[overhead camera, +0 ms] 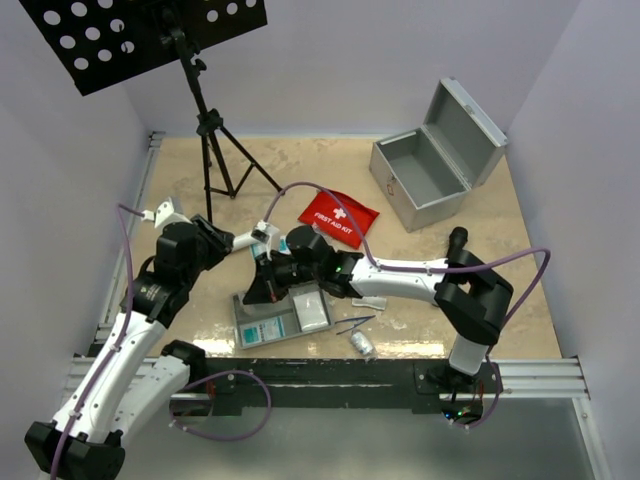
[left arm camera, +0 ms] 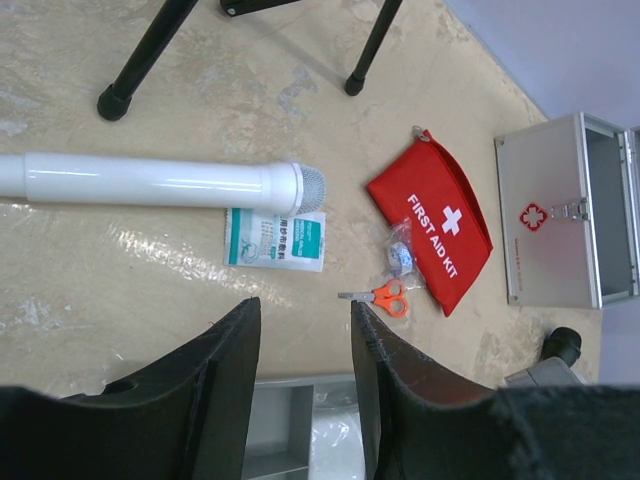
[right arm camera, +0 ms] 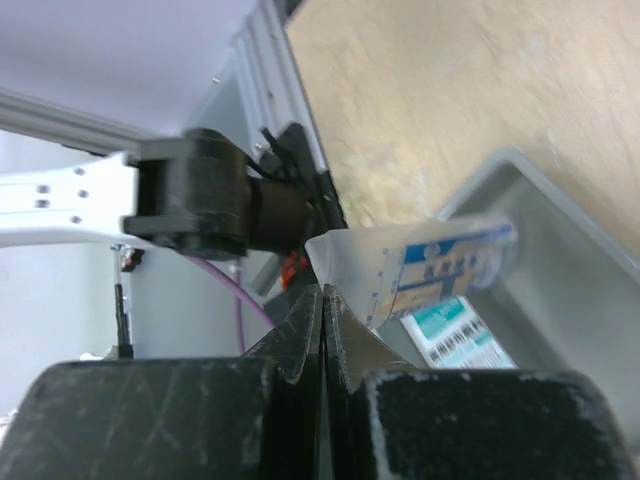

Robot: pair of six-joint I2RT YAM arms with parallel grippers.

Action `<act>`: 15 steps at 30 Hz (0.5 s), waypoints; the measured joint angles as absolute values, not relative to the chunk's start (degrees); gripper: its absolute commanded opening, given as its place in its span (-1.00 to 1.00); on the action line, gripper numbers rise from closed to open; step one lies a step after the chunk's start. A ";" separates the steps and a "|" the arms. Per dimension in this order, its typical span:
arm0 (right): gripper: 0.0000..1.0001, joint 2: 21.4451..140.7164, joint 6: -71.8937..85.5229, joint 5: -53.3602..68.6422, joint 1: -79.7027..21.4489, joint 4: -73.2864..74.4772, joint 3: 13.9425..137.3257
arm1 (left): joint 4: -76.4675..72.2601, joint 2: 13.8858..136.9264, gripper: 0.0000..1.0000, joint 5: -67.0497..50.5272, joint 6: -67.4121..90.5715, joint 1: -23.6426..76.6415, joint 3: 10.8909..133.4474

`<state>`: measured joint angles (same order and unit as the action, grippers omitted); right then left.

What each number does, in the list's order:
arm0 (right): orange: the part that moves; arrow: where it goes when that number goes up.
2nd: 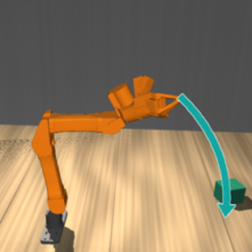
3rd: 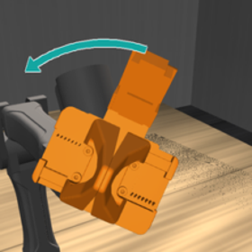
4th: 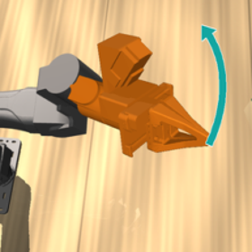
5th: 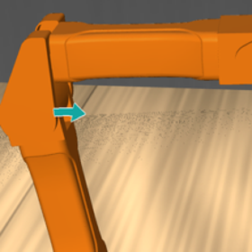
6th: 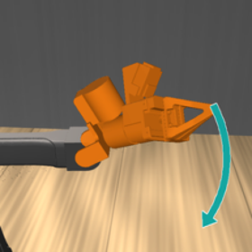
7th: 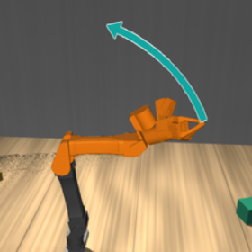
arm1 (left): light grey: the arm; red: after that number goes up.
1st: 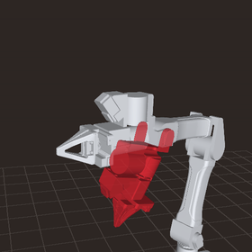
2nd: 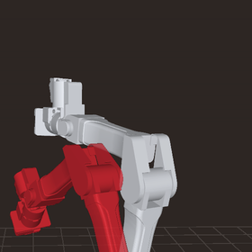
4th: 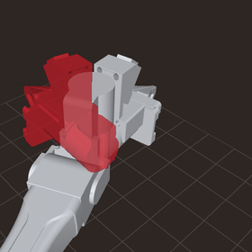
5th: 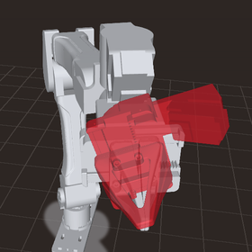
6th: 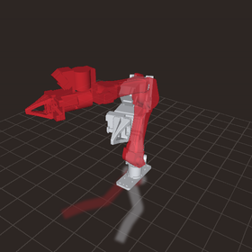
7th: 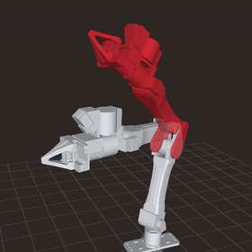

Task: Organize the medicine kit
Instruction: Place the medical item at the medicine box compartment.

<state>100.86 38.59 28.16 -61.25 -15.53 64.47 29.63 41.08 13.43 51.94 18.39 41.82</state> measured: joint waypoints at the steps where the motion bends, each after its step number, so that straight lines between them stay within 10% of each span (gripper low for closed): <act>1: -1.00 100.86 38.68 28.16 -61.01 -15.99 63.64 | 29.63 41.08 -0.08 13.41 51.94 18.39 41.60; 13: -1.00 102.69 38.76 25.21 -54.98 -15.46 55.57 | 29.58 41.56 -0.09 13.23 51.92 18.39 41.19; 15: -0.70 102.69 38.33 23.86 -55.07 -14.50 55.55 | 29.19 41.80 -0.09 13.19 51.92 18.39 40.86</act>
